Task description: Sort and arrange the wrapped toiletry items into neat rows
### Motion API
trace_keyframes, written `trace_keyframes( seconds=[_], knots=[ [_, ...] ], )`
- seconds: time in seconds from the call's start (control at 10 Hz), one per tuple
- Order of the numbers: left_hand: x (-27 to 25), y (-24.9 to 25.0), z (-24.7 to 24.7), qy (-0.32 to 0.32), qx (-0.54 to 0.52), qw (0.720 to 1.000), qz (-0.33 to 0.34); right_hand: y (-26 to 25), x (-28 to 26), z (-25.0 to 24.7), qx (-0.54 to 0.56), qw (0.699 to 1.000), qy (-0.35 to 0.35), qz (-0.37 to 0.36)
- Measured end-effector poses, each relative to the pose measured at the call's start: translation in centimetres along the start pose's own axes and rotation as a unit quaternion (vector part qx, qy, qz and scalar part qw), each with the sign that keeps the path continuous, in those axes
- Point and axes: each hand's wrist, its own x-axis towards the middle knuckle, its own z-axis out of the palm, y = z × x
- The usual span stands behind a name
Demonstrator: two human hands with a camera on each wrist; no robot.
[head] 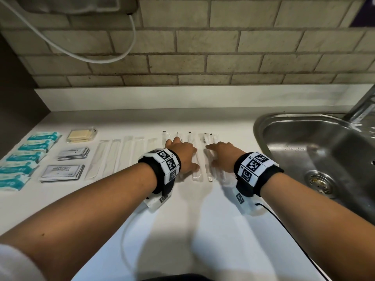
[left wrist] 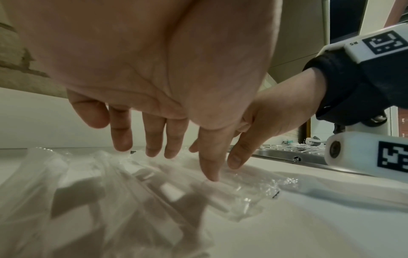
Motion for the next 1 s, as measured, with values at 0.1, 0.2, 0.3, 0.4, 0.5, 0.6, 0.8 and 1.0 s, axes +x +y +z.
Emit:
trace_keyframes(
  seconds=[0.1,0.2,0.3,0.4,0.5,0.6,0.8,1.0],
  knots=[
    [0.1,0.6,-0.2,0.033,-0.02,0.999,0.011,0.3,-0.2,-0.2,0.004,1.0,0.017,-0.002],
    [0.4,1.5,-0.1,0.069,-0.033,0.996,0.036,1.0,-0.4,-0.6,-0.011,0.999,0.027,0.012],
    [0.7,2.4,0.3,0.055,-0.014,0.997,0.058,1.5,-0.7,-0.6,-0.025,0.999,0.015,0.02],
    [0.5,3.1,0.9,0.045,-0.002,0.997,0.068,1.7,-0.8,-0.2,-0.026,0.999,0.005,0.021],
    [0.7,3.3,1.3,0.029,0.01,0.997,0.07,1.7,-0.8,0.0,-0.031,0.999,0.007,0.022],
    [0.8,3.3,1.3,0.027,0.014,0.997,0.07,1.7,-0.6,0.0,-0.042,0.999,0.005,0.024],
    [1.3,3.1,1.7,0.013,0.014,0.998,0.066,1.7,-0.5,-0.1,-0.053,0.998,0.001,0.035],
    [1.3,2.9,1.4,0.017,-0.029,0.998,0.053,1.3,-1.0,-0.5,-0.025,0.999,0.016,0.04]
  ],
)
